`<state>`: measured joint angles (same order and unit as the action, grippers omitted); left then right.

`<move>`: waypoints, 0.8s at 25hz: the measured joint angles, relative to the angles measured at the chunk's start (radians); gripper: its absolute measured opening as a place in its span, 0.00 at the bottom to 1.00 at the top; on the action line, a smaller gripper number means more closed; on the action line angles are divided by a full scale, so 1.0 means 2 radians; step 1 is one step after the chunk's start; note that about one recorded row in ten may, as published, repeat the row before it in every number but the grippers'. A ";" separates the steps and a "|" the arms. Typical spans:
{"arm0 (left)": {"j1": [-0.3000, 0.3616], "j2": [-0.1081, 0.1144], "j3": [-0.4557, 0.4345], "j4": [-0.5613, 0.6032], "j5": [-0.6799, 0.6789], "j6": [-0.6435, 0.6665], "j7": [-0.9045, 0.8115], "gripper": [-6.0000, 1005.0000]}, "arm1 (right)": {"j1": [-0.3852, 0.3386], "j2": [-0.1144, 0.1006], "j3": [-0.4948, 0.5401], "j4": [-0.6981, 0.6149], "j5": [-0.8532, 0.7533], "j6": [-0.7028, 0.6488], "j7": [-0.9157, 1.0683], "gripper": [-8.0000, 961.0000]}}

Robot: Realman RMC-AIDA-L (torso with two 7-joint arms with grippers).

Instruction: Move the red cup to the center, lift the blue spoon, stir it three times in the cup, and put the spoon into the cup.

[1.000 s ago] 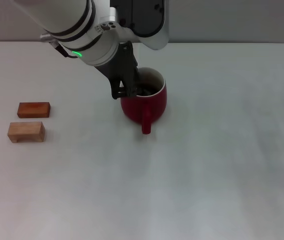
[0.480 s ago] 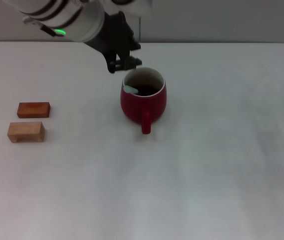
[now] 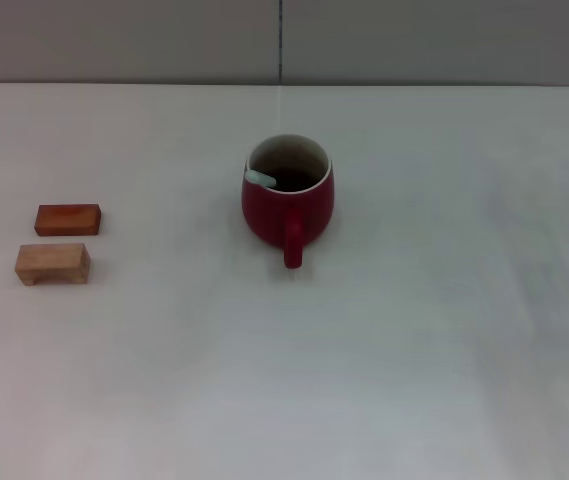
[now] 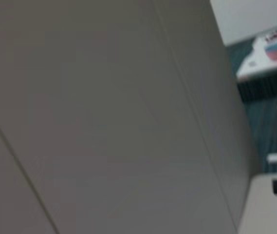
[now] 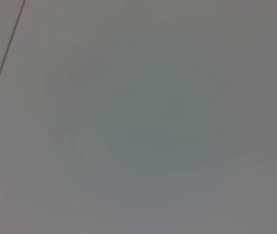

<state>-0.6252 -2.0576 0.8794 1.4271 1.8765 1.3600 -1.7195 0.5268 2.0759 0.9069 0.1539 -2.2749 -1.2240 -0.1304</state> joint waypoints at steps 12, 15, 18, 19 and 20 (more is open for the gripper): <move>0.051 0.001 -0.190 -0.243 -0.300 -0.051 0.176 0.29 | 0.001 0.000 0.004 -0.003 0.002 0.002 0.000 0.01; 0.063 0.000 -0.195 -0.287 -0.344 -0.056 0.239 0.29 | -0.001 0.000 0.004 -0.003 0.003 0.002 0.000 0.01; 0.075 0.000 -0.192 -0.342 -0.400 -0.052 0.311 0.28 | -0.002 0.000 0.005 -0.003 0.004 0.002 0.000 0.01; 0.077 0.000 -0.192 -0.353 -0.407 -0.051 0.325 0.27 | -0.003 0.000 0.005 -0.003 0.004 0.002 0.000 0.01; 0.078 0.000 -0.192 -0.370 -0.421 -0.050 0.350 0.27 | -0.003 0.000 0.005 -0.003 0.004 0.002 0.000 0.01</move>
<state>-0.4683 -2.0582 0.4955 0.6864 1.0355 1.2597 -1.0193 0.5217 2.0754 0.9171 0.1470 -2.2675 -1.2209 -0.1304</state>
